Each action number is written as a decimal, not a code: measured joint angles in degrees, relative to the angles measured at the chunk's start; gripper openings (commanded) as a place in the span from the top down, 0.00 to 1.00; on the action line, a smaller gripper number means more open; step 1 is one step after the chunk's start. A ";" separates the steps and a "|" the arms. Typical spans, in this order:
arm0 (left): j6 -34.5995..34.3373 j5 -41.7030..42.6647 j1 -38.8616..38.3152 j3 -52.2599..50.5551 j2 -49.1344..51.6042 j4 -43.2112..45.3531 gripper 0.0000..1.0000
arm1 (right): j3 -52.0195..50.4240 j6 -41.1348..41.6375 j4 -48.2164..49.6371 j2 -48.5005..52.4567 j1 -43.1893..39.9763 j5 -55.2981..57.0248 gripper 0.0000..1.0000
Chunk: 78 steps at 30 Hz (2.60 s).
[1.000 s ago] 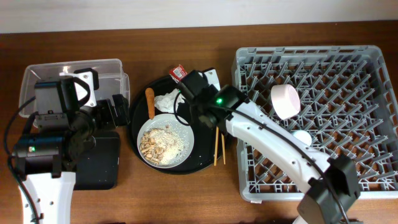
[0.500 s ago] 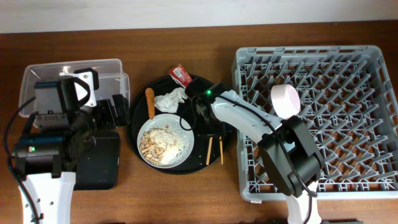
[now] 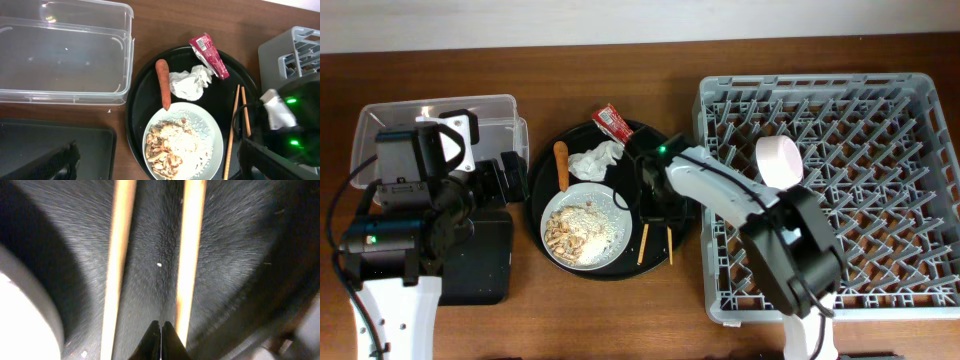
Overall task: Sort waste into correct bins and load items into the dishwasher rack
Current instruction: 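Grasp one chopstick with the right gripper and drop it in the rack, then grasp the second chopstick with the right gripper and place it in the rack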
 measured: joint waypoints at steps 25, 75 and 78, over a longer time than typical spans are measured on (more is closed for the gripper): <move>0.00 0.00 0.00 0.00 0.00 -0.04 0.01 | -3.26 -3.58 -0.74 -1.36 -1.70 4.46 0.96; 0.00 0.00 0.00 0.00 0.00 0.00 0.00 | 0.00 -11.41 -0.59 -21.20 -10.36 17.79 0.96; 0.00 0.00 0.00 0.00 0.00 0.00 0.00 | -2.36 -13.33 -0.44 -16.13 -11.04 14.21 0.46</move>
